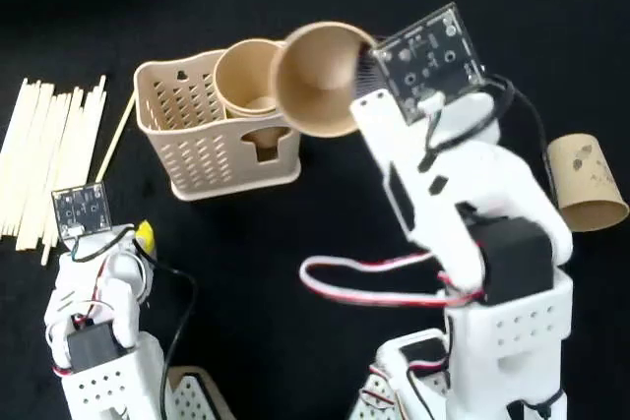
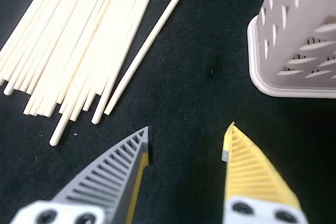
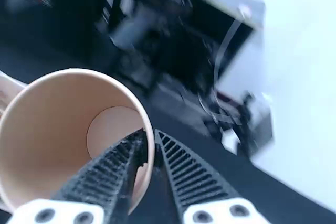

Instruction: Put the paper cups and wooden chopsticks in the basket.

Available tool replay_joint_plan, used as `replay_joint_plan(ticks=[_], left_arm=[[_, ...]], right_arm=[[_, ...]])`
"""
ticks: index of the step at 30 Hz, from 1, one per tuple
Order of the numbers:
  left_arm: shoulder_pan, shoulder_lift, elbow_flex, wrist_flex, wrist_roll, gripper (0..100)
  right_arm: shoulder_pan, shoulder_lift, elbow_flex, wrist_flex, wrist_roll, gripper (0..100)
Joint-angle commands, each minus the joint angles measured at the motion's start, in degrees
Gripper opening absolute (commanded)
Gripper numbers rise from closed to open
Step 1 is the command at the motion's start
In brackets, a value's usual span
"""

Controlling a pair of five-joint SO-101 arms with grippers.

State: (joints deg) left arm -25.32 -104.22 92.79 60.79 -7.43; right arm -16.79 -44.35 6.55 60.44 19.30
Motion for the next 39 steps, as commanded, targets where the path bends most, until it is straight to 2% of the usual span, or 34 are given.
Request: replay_joint_plan(ticks=[1, 5, 15, 29, 39], left_arm=[[0.6, -0.3, -0.3, -0.8, -0.3, 23], [0.6, -0.3, -0.3, -0.8, -0.3, 23], [0.6, -0.3, -0.3, -0.8, -0.3, 23], [0.6, -0.3, -0.3, -0.8, -0.3, 23], [0.6, -0.3, -0.3, -0.8, -0.3, 23]], right_arm=[[-5.9, -0.6, -4.8, -0.3, -1.2, 1.1], [-9.1, -0.3, -4.6, -0.4, -1.2, 1.1], [-9.1, 11.5, -5.0, -3.8, -0.9, 1.1], [-9.1, 19.6, -5.3, -9.2, -0.8, 1.1], [-9.1, 19.5, -17.3, -4.4, -1.2, 1.1]])
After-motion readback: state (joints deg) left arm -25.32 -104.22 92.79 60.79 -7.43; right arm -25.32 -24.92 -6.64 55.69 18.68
